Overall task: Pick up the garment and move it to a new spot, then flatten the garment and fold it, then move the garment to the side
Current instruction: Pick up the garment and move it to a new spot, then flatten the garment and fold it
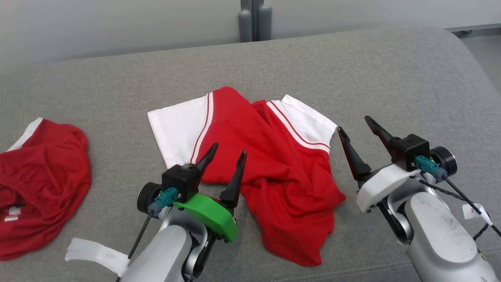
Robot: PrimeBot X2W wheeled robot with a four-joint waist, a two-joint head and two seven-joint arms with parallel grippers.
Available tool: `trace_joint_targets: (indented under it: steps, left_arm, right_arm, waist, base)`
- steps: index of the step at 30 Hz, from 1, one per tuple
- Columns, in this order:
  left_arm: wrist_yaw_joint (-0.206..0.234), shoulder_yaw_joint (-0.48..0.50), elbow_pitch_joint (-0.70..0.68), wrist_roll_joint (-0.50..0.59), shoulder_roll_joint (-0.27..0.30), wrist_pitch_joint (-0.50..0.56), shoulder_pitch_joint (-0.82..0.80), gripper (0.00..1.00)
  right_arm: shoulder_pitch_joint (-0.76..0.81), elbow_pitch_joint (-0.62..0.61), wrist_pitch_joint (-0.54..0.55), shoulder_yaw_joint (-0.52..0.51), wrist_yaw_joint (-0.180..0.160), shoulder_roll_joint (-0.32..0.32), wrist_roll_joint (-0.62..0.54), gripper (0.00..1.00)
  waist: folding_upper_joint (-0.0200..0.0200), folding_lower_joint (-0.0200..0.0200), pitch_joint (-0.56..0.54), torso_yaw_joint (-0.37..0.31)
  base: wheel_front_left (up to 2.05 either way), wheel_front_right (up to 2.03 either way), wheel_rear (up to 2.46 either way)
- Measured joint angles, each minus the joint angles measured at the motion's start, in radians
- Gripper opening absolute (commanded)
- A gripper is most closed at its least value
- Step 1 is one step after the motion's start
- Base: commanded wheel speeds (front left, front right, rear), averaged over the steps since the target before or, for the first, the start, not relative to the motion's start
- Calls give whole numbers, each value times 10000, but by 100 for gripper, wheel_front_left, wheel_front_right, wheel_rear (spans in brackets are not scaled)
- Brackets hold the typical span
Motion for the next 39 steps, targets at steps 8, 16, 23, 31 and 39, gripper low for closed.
trace_joint_targets:
  steps: [8,16,23,31,39]
  left_arm:
    - [54,-84,-506,155,-15,-44,84,100]
    - [58,-157,-926,190,-23,-54,102,100]
    - [56,-332,-1221,219,-35,-54,102,100]
    - [54,-372,-1427,217,-40,-56,104,100]
    - [54,-272,-1490,217,-44,-56,178,100]
  right_arm:
    - [-1062,886,863,512,320,-52,-29,100]
    - [-2113,1937,1881,1116,464,-305,-234,100]
    - [-2889,2874,2499,1206,552,-337,-77,100]
    - [-3442,3914,2997,1127,552,-587,357,100]
    - [-3971,4464,3097,1705,554,-516,512,98]
  waist:
    - [0,0,228,747]
    - [0,0,490,1704]
    - [0,0,769,2545]
    - [0,0,1090,3404]
    - [0,0,1345,4015]
  base:
    - [0,0,0]
    - [0,0,0]
    - [0,0,0]
    - [0,0,0]
    - [0,0,0]
